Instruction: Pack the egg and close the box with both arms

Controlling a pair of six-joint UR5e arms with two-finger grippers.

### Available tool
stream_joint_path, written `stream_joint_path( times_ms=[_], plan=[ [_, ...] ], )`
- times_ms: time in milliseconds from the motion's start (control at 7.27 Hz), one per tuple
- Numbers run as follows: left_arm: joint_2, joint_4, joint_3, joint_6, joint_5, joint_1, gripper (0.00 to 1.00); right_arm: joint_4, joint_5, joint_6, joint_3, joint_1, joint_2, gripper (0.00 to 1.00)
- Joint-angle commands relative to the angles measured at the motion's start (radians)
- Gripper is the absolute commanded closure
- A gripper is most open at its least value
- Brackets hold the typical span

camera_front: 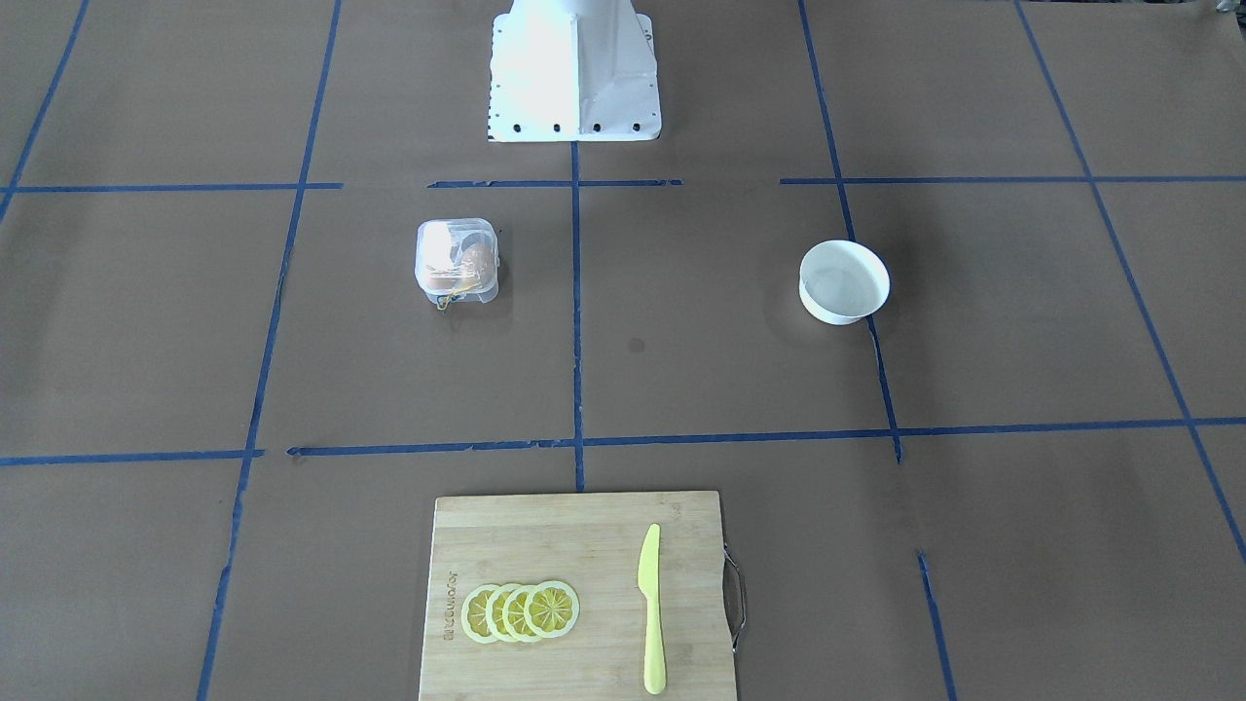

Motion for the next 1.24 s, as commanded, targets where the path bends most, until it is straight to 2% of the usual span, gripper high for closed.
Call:
stream_joint_path(
  times_ms=[0, 550, 1100],
  plan=[
    [0.013, -0.089, 0.025, -0.016, -0.002, -0.005, 0.00, 0.002, -0.001, 0.000, 0.000, 0.009, -0.008, 0.00],
    [0.013, -0.185, 0.072, -0.080, 0.004, -0.005, 0.00, 0.006, -0.080, 0.000, 0.032, 0.041, 0.001, 0.00],
    [0.013, -0.185, 0.072, -0.080, 0.004, -0.005, 0.00, 0.006, -0.074, 0.004, 0.041, 0.043, -0.002, 0.00]
  ],
)
